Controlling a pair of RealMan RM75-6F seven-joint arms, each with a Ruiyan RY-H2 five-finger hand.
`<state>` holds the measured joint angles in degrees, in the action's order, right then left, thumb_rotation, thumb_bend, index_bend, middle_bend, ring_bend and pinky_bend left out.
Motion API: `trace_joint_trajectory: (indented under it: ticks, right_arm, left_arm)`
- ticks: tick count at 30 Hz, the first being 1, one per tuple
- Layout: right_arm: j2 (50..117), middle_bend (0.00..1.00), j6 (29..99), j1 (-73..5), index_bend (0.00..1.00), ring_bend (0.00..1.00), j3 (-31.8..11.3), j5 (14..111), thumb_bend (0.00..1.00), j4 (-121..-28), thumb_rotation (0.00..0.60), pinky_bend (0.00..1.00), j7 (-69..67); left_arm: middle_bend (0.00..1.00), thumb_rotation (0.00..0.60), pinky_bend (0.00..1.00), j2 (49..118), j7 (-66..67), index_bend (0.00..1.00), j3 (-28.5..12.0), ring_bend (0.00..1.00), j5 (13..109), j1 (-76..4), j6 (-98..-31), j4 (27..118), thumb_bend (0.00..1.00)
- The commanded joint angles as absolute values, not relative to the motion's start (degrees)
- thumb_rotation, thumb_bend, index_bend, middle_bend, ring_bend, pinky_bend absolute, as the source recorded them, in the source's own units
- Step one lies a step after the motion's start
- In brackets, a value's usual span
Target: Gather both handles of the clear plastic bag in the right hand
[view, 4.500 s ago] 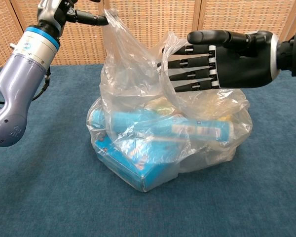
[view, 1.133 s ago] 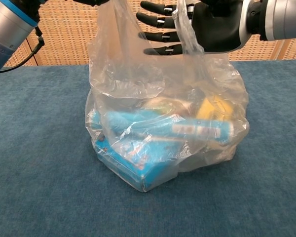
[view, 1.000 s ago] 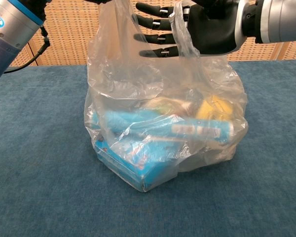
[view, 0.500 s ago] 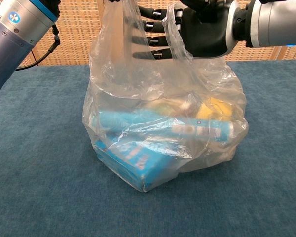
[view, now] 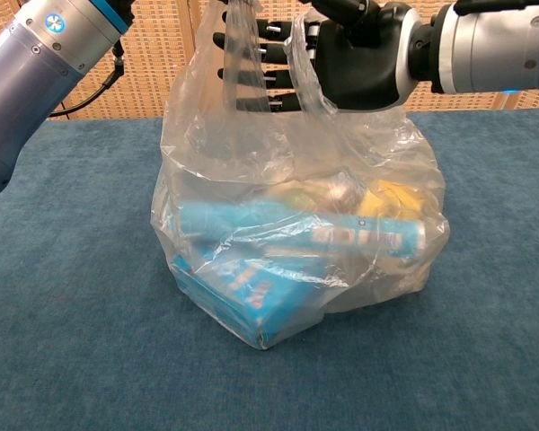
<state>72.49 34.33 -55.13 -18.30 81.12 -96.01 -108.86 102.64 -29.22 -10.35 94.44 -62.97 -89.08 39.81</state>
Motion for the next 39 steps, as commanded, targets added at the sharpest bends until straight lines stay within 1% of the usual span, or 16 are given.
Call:
trace_joint_trajectory:
  ticks: [1, 22, 25, 29, 34, 39]
  right_arm:
    - [73.01, 0.39, 34.19, -55.17, 0.3, 0.23, -18.33, 81.01, 0.12, -95.7, 0.6, 0.12, -108.91]
    - [75.7, 0.39, 33.55, -55.53, 0.3, 0.23, -18.88, 81.28, 0.13, -94.64, 0.6, 0.12, -109.38]
    - [75.95, 0.39, 33.59, -55.56, 0.3, 0.22, -18.96, 81.43, 0.13, -94.46, 0.6, 0.14, -109.53]
    - [76.07, 0.39, 33.59, -55.47, 0.3, 0.22, -19.09, 81.33, 0.13, -94.26, 0.6, 0.21, -109.78]
    - [76.13, 0.39, 33.69, -55.28, 0.29, 0.21, -19.23, 81.1, 0.13, -94.23, 0.6, 0.28, -109.79]
    - [76.16, 0.39, 33.35, -55.36, 0.29, 0.21, -19.41, 80.99, 0.14, -94.23, 0.6, 0.3, -109.71]
  left_arm:
    - [0.0, 0.6, 0.25, 102.78, -29.41, 0.0, -10.63, 0.12, 94.12, -63.27, -88.49, 40.18, 0.41]
    - [0.0, 0.6, 0.25, 103.33, -27.98, 0.0, -10.97, 0.12, 93.57, -64.12, -86.23, 41.14, 0.41]
    - [0.0, 0.6, 0.25, 103.71, -28.34, 0.0, -10.83, 0.12, 93.46, -63.92, -86.07, 41.2, 0.41]
    - [0.0, 0.6, 0.25, 104.08, -28.35, 0.0, -10.63, 0.12, 93.54, -63.71, -86.13, 40.72, 0.41]
    - [0.0, 0.6, 0.25, 104.43, -28.76, 0.0, -10.6, 0.12, 93.3, -63.58, -85.75, 39.83, 0.41]
    - [0.0, 0.6, 0.25, 104.98, -29.28, 0.0, -10.62, 0.12, 93.05, -63.41, -85.58, 39.08, 0.41]
